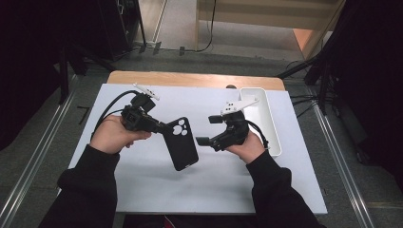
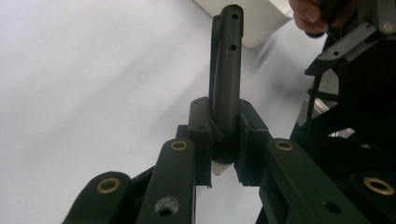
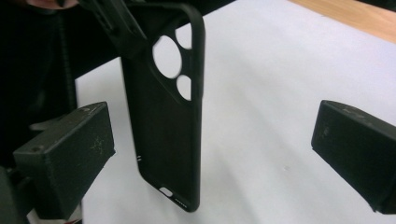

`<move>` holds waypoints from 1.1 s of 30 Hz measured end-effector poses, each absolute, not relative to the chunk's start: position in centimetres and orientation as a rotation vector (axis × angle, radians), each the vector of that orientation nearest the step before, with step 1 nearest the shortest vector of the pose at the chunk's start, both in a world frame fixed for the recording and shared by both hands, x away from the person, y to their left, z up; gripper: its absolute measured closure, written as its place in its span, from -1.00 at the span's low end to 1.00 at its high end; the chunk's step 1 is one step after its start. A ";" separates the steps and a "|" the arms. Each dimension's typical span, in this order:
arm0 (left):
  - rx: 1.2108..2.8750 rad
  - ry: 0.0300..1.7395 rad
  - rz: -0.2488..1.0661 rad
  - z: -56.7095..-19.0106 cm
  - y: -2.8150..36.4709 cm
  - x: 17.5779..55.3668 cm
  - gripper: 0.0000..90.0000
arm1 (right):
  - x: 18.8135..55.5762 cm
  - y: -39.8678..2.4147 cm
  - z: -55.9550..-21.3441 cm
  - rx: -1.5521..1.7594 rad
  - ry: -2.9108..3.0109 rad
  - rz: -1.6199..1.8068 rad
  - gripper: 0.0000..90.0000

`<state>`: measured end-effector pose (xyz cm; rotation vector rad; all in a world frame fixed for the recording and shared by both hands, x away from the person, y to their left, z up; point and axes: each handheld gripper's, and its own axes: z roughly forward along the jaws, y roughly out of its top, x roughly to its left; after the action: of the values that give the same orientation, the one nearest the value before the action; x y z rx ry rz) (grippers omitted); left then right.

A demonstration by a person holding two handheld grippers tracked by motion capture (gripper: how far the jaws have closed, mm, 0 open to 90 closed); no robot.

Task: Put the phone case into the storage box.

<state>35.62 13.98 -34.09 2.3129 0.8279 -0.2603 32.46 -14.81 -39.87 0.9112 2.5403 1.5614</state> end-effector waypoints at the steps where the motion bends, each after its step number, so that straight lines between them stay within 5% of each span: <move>1: 2.311 0.838 -0.257 -34.0 14.0 35.7 0.75 | 32.4 -14.8 -39.9 0.920 2.538 1.564 -1.00; 33: 2.244 1.097 -0.096 -33.6 13.9 35.8 0.75 | 30.7 -11.4 -41.6 1.039 2.293 1.499 -1.00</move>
<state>35.80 13.92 -33.61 2.2437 1.0972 -0.0956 30.69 -11.42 -41.55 1.0390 2.2934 1.4990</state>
